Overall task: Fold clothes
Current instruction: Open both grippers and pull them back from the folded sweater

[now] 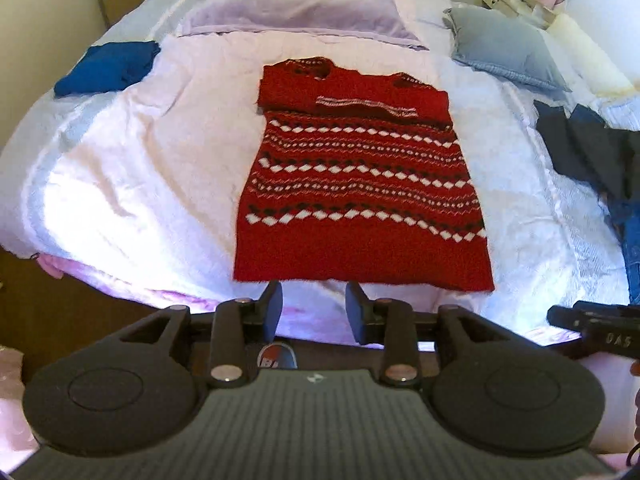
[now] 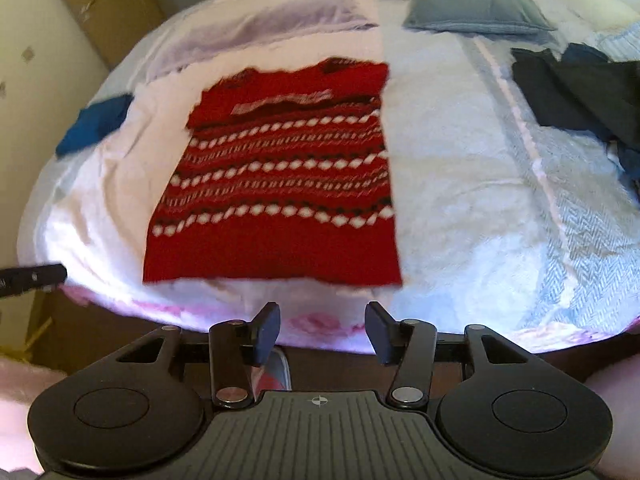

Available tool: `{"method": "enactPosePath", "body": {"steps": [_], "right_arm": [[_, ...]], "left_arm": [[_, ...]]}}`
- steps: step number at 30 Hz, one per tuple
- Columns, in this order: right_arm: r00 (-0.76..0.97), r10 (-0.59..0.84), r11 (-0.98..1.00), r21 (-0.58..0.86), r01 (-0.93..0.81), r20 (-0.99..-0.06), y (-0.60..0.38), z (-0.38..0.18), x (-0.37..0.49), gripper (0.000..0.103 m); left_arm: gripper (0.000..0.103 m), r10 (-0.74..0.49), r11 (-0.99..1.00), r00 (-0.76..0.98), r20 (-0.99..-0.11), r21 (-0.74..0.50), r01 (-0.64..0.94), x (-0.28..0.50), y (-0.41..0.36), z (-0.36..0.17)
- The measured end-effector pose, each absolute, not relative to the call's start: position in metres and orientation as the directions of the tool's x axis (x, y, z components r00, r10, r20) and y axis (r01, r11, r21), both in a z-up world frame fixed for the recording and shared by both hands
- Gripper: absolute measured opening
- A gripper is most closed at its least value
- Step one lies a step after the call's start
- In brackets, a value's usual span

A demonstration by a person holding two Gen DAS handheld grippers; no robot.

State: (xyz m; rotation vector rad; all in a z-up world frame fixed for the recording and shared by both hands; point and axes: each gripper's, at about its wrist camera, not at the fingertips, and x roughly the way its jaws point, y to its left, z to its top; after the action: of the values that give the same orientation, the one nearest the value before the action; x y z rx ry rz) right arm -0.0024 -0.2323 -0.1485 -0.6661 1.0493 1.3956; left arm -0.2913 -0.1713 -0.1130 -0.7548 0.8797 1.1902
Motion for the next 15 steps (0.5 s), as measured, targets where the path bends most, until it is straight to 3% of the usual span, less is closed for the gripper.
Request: {"method": "enactPosePath", "body": {"steps": [15], "right_arm": [[-0.129,0.468,0.095,0.195,-0.976,-0.874,-0.264,-0.14,-0.022,0.051]], "left_arm": [[0.032,0.487,0.216,0.135,-0.863,-0.031,-0.976,-0.289,-0.21,-0.094]]}}
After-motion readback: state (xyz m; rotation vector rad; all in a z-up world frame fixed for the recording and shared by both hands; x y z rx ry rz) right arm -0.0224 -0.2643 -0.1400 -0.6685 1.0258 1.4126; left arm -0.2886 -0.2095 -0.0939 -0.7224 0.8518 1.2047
